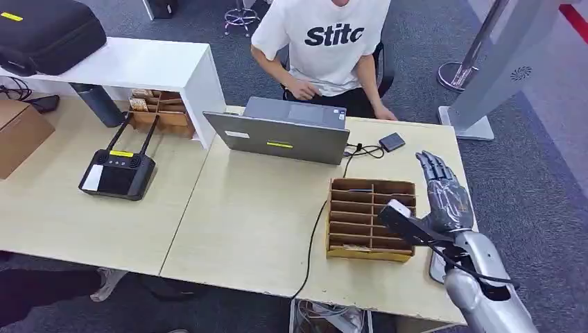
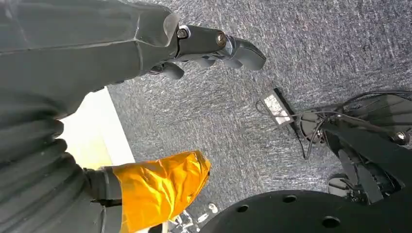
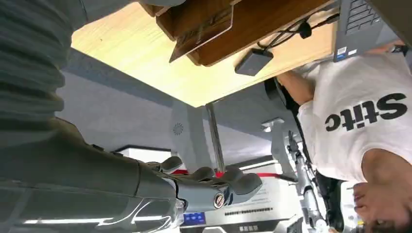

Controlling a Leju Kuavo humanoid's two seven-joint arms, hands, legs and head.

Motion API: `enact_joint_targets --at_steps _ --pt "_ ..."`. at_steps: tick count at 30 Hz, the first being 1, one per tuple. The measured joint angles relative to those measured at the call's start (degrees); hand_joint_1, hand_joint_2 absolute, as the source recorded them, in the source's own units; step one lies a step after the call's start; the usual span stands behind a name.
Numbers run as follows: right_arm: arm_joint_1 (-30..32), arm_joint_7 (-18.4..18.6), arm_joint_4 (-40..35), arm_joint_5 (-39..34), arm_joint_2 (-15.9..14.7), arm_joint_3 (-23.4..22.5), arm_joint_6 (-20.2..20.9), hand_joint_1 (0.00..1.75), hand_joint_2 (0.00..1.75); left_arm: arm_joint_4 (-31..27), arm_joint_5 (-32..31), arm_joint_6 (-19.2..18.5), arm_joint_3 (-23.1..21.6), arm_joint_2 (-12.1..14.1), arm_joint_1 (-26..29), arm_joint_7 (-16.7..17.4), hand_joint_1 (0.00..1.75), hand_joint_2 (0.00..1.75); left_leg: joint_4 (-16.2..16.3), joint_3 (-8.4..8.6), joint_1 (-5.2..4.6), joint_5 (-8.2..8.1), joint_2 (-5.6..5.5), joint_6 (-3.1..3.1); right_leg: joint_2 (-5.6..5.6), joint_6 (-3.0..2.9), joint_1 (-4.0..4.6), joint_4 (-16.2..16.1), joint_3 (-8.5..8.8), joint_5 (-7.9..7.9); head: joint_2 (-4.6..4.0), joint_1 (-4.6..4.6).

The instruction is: Pass the card to the sensor for recognition and then transmit it.

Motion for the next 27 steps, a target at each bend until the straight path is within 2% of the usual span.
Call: enact_joint_targets --at_steps 6,27 --pt "-2.17 0.44 3.59 4.79 0.2 1.25 -1.86 0.0 1.75 0.0 -0.07 -0.04 -0.13 0.02 -0.09 0.0 0.0 1.75 0.0 0.01 0.0 0.01 -0.01 0.0 -0.01 0.0 0.0 0.0 0.01 0.01 0.0 0.0" --pt "-4.06 0.74 8.66 5.93 1.31 3.41 -2.32 0.0 1.75 0.0 -0.11 -0.11 -0.37 0.04 -0.1 0.0 0.0 1.75 0.0 0.01 0.0 0.01 -0.02 0.01 -0.01 0.0 0.0 0.01 0.01 0.0 0.0 0.0"
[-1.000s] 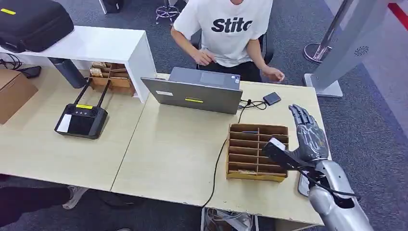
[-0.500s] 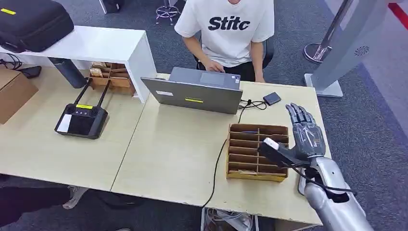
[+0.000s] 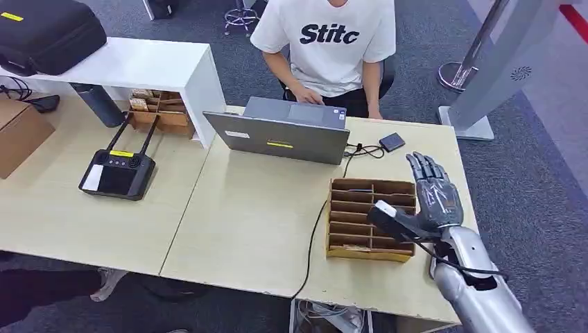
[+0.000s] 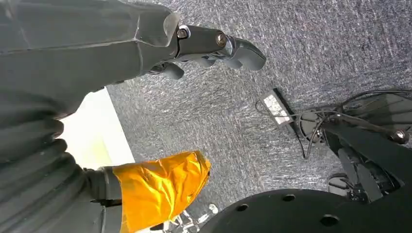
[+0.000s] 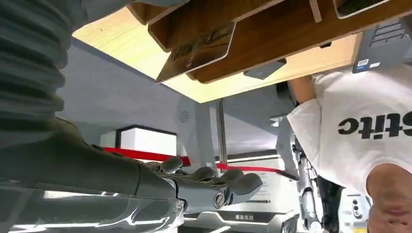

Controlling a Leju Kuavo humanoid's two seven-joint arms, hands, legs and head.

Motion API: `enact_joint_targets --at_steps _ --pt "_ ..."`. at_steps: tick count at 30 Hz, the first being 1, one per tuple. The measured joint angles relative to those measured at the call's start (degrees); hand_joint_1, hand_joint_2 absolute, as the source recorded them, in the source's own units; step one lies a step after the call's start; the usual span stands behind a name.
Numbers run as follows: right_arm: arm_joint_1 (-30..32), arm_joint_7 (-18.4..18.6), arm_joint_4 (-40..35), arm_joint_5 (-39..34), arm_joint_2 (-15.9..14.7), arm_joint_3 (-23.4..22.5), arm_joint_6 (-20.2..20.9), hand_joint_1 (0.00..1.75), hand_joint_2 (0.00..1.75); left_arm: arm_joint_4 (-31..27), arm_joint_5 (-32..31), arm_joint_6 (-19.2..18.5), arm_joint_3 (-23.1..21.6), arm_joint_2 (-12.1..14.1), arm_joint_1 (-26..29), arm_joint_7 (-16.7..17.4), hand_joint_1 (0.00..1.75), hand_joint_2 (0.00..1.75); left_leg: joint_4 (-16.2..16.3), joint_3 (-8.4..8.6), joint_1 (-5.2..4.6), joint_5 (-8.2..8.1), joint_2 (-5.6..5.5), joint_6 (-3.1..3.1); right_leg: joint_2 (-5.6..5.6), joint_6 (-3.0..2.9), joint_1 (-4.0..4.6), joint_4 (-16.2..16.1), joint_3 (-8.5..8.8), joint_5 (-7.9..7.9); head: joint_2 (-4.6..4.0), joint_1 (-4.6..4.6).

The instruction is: Pass the card to the sensor for recognition and then transmit it.

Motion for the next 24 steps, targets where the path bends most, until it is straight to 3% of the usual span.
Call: enact_joint_targets --at_steps 12,13,14,18,20,24 --pt "-0.06 0.11 2.05 0.04 0.24 0.72 -0.55 0.0 1.75 0.0 -0.02 0.13 0.0 0.0 0.0 0.02 0.0 1.75 0.0 0.0 0.0 0.0 0.0 0.0 0.0 0.0 0.0 0.0 0.0 0.0 0.0 0.0" --pt "-0.06 0.11 2.21 0.04 0.24 0.72 -0.5 0.21 1.75 0.0 -0.02 0.18 0.0 0.0 0.01 0.02 0.0 1.75 0.0 0.0 0.0 0.0 0.0 0.0 0.0 0.0 0.0 0.0 0.0 0.0 0.0 0.0" --pt "-0.06 0.13 2.38 0.02 0.24 0.72 -0.5 1.33 1.75 0.0 -0.02 0.22 -0.02 0.0 0.01 0.02 0.0 1.75 0.0 0.0 0.0 0.0 0.0 0.0 0.0 0.0 0.0 0.0 0.0 0.0 0.0 0.0" --pt "-0.05 0.13 2.95 -0.07 0.26 0.72 -0.48 1.33 1.75 0.0 -0.02 0.39 -0.02 0.02 0.01 0.0 0.0 1.75 0.0 0.0 0.0 0.0 0.0 0.0 0.0 0.0 0.0 0.0 0.0 0.0 0.0 0.0" --pt "-0.04 0.15 3.1 -0.09 0.26 0.72 -0.48 1.64 1.75 0.0 -0.02 0.46 -0.02 0.02 0.01 0.0 0.0 1.75 0.0 0.0 0.0 0.0 0.0 0.0 0.0 0.0 0.0 0.0 0.0 0.0 0.0 0.0" --pt "-0.05 0.15 3.28 -0.18 0.26 0.72 -0.46 1.75 1.75 0.0 -0.02 0.48 -0.02 0.0 0.02 0.0 0.0 1.75 0.0 0.01 0.0 0.0 0.01 0.0 0.0 0.0 0.0 0.0 0.0 0.0 0.0 0.0"
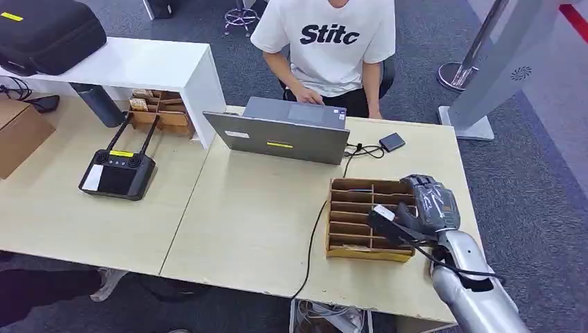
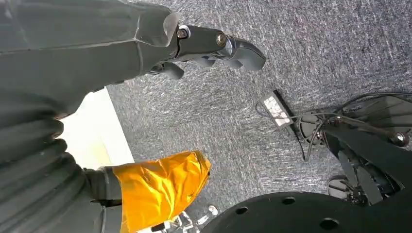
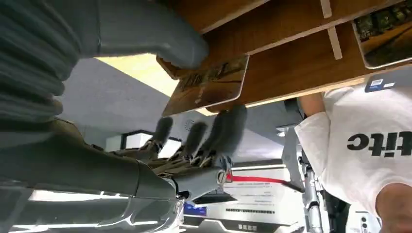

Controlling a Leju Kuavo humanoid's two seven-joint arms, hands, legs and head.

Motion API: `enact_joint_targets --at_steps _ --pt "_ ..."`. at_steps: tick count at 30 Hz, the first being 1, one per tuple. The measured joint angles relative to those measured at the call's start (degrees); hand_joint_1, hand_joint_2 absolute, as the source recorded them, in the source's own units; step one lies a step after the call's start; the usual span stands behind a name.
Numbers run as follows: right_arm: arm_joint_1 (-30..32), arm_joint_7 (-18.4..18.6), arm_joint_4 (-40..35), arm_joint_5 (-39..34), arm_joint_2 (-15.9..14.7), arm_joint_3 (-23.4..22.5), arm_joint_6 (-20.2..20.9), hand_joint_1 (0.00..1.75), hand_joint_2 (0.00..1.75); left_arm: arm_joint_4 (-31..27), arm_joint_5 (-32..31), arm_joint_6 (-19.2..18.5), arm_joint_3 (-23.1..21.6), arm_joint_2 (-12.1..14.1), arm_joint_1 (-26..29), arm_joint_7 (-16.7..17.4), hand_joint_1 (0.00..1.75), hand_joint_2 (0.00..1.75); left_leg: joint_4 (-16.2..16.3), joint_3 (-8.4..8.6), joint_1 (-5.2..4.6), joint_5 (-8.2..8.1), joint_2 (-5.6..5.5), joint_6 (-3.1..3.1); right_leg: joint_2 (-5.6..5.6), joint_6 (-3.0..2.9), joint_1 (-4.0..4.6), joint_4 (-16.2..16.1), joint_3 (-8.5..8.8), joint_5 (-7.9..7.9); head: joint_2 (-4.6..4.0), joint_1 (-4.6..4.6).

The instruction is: Pass the card to the sensor for recognition and then transmit it.

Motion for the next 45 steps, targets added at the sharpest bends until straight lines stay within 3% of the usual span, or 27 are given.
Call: enact_joint_targets --at_steps 33,45 --pt "-0.33 -0.02 -0.33 -0.98 0.15 -0.07 -0.11 1.73 1.75 0.0 0.0 -0.39 0.0 0.0 0.02 0.0 0.0 1.75 0.0 0.08 0.0 0.0 0.0 0.0 0.0 0.0 0.0 0.0 0.08 0.0 0.0 0.0" --pt "-1.73 -0.68 -4.65 -1.16 0.17 -0.59 -2.71 1.75 1.75 0.0 -0.07 -1.18 0.0 0.07 0.01 -0.55 0.0 1.75 0.0 0.06 0.0 0.0 0.0 0.0 0.0 0.0 0.0 0.01 0.08 0.01 0.0 0.02"
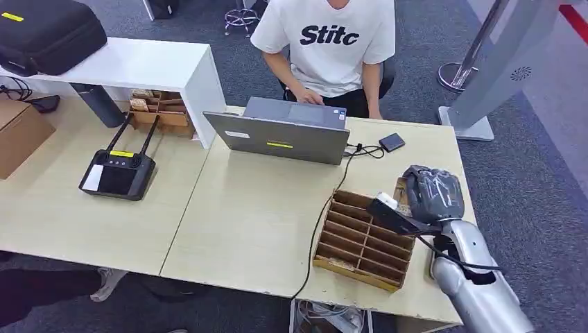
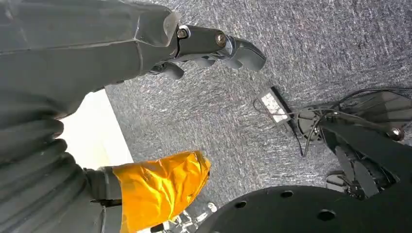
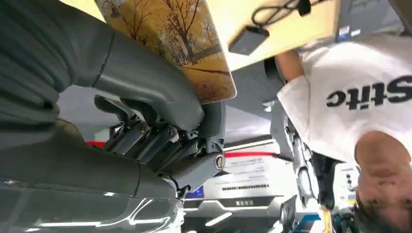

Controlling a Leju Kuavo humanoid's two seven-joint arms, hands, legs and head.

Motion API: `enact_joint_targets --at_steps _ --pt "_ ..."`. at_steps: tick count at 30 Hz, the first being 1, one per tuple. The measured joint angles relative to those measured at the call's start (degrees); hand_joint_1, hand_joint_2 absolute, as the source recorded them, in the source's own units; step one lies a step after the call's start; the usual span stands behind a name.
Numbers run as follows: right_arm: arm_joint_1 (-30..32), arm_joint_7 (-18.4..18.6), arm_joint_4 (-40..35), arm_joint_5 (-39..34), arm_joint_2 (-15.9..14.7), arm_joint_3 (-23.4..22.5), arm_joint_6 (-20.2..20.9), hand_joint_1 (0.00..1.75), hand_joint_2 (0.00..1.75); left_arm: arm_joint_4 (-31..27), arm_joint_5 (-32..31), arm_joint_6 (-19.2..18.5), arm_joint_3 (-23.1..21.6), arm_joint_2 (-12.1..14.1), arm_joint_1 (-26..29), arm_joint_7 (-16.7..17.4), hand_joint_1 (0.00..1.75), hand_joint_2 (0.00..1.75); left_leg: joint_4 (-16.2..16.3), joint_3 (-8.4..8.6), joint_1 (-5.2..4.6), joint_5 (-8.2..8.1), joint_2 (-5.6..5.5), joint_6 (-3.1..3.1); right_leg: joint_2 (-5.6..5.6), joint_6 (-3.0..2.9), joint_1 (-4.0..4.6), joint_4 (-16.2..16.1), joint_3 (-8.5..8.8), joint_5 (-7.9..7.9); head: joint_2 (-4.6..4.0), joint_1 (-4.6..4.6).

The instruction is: Pass the card to the sensor for recognition and then transmit it.

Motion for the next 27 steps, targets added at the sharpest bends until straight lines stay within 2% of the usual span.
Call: enact_joint_targets --at_steps 10,11,14,22,24,27 --pt "-4.52 -1.23 -8.77 1.27 0.0 -2.17 -6.56 1.71 1.75 0.0 -0.15 -1.38 -0.52 0.46 -0.02 -0.26 0.0 1.75 0.0 0.02 0.0 0.01 0.0 -0.01 0.0 -0.01 0.0 0.01 0.0 0.01 0.0 -0.02" --pt "-4.87 -1.38 -9.36 1.27 0.0 -2.41 -7.02 1.75 1.75 0.0 -0.17 -1.53 -0.61 0.48 -0.05 -0.26 0.0 1.75 0.0 0.02 0.0 0.01 0.01 -0.01 0.01 -0.01 0.0 0.0 0.0 0.01 0.0 -0.02" --pt "-5.82 -1.68 -10.32 1.2 0.04 -2.54 -7.3 1.71 1.75 0.0 -0.24 -1.75 -0.94 0.59 -0.12 -0.17 0.0 1.75 0.0 0.01 0.0 0.01 0.02 -0.01 0.01 -0.01 0.0 0.01 0.0 0.01 0.0 -0.02" --pt "-12.22 -2.25 -7.56 -0.44 1.66 -1.71 -3.46 1.75 1.75 0.0 -0.26 -1.77 -2.1 0.96 -0.78 0.07 0.0 1.75 0.0 -0.04 0.0 0.14 -0.07 -0.06 -0.04 -0.03 0.0 0.04 0.01 0.07 0.0 -0.02" --pt "-14.54 -0.95 -5.83 -0.13 2.14 -0.92 -0.34 1.75 1.75 0.0 -0.26 -1.49 -2.66 1.03 -0.94 0.09 0.0 1.75 -0.01 -0.07 0.0 0.15 -0.02 -0.08 0.02 -0.1 0.0 0.06 -0.03 0.13 0.0 -0.02" --pt "-21.49 2.14 2.02 1.23 3.89 1.07 4.18 1.75 1.75 0.0 -0.26 -1.11 -3.7 1.09 -2.01 0.61 0.0 1.75 0.0 -0.08 0.01 0.24 0.05 -0.07 0.06 -0.07 0.0 0.06 -0.08 0.2 0.0 -0.02"
